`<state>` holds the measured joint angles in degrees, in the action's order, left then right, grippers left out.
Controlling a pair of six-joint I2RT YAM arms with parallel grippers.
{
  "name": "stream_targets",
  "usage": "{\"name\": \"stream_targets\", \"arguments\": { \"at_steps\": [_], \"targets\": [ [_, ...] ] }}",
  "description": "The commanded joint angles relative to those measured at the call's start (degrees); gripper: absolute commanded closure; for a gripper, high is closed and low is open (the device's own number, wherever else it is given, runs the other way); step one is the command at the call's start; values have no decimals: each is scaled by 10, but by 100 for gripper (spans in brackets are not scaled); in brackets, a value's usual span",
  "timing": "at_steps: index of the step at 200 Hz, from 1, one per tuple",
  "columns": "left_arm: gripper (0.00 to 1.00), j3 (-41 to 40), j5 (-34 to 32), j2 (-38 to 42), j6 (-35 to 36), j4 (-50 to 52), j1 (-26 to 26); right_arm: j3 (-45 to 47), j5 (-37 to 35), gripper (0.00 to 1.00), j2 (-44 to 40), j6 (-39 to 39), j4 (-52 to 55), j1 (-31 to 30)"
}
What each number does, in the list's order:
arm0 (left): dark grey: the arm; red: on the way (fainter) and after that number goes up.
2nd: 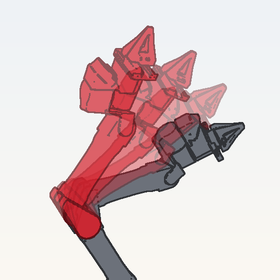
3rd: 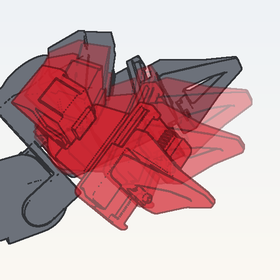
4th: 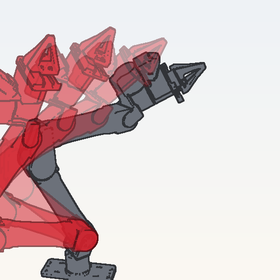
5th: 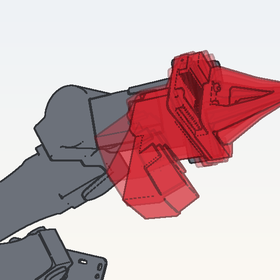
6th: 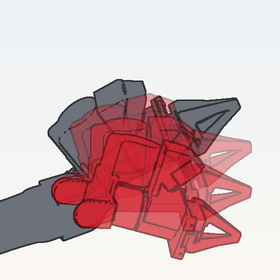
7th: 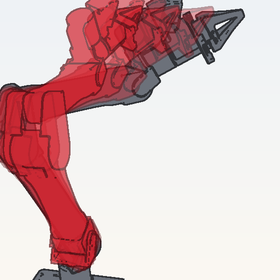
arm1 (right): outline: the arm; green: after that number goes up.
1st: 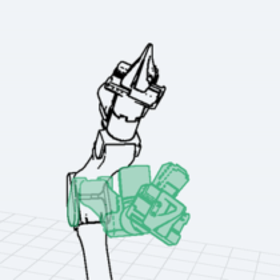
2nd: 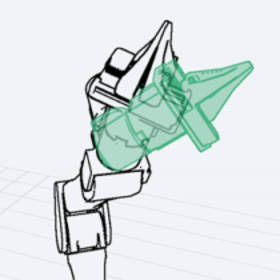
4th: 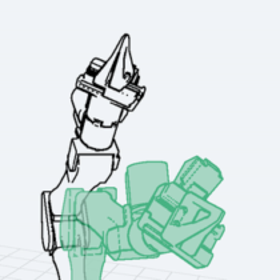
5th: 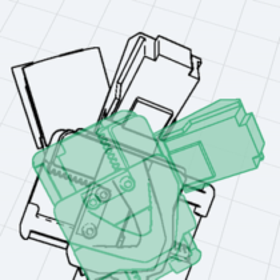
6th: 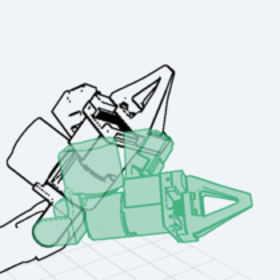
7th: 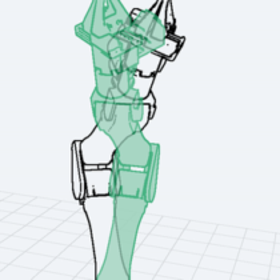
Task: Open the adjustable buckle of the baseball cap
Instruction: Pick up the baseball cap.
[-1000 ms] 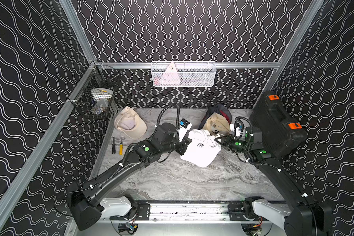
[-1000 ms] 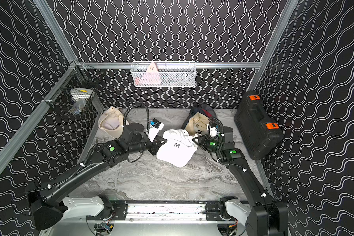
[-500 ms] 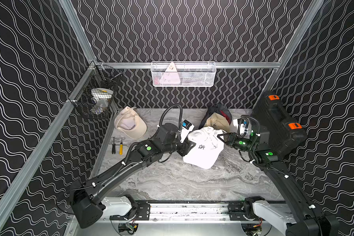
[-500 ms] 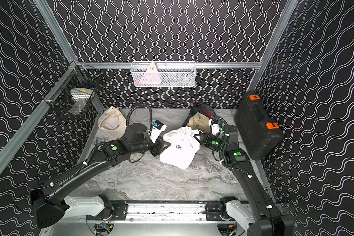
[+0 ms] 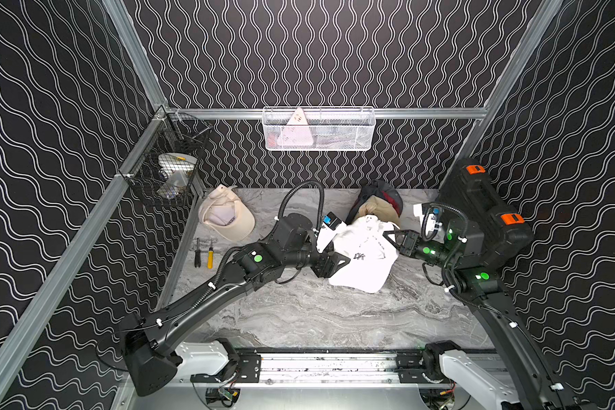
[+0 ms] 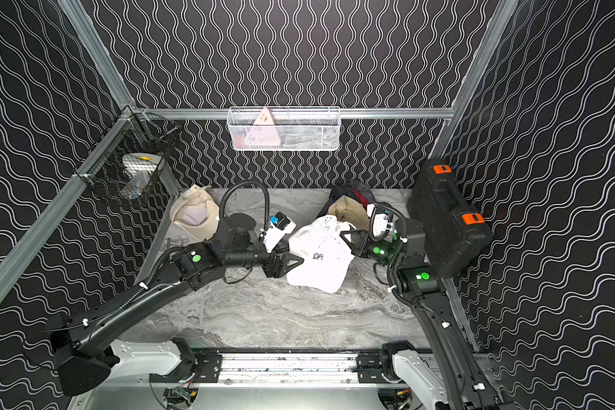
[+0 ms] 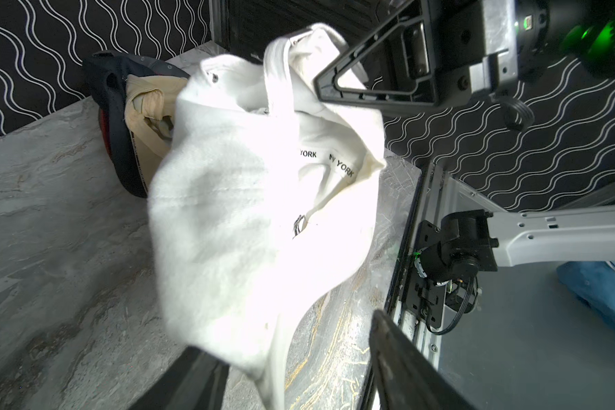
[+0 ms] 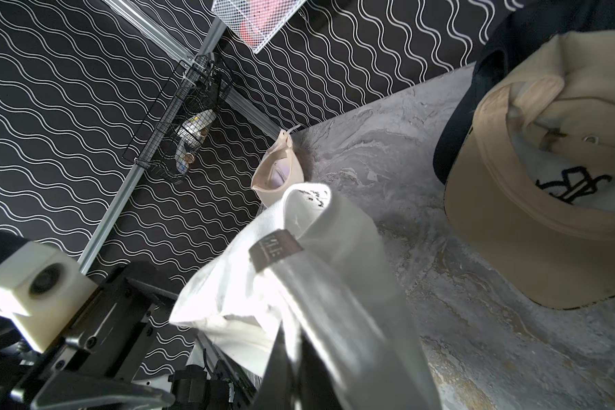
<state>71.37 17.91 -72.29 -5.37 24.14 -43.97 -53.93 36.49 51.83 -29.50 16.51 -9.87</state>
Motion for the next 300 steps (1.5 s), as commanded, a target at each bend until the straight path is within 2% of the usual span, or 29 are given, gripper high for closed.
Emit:
{"name": "stream_targets", "arguments": {
  "at_steps": [1,54,98,142,193,226,300],
  "targets": [
    [33,0,-12,11,22,15,-1,-17,1,100,-11,15,8,-2],
    [32,-1,-88,27,24,37,-2,-31,-17,100,-52,3,-22,-2],
    [32,-27,-99,88,-4,-69,-1,-43,2,100,-45,33,12,-25],
    [33,49,-60,33,-4,-75,-9,-52,-71,100,-36,70,51,-108],
    [32,69,-35,10,-27,-127,-15,-62,-172,100,-17,107,75,-228],
    [31,96,-17,-13,-21,-109,-15,-74,-189,100,-1,122,82,-269],
    [30,120,17,-49,-18,-87,-17,-92,-201,100,16,143,92,-319]
  ]
}}
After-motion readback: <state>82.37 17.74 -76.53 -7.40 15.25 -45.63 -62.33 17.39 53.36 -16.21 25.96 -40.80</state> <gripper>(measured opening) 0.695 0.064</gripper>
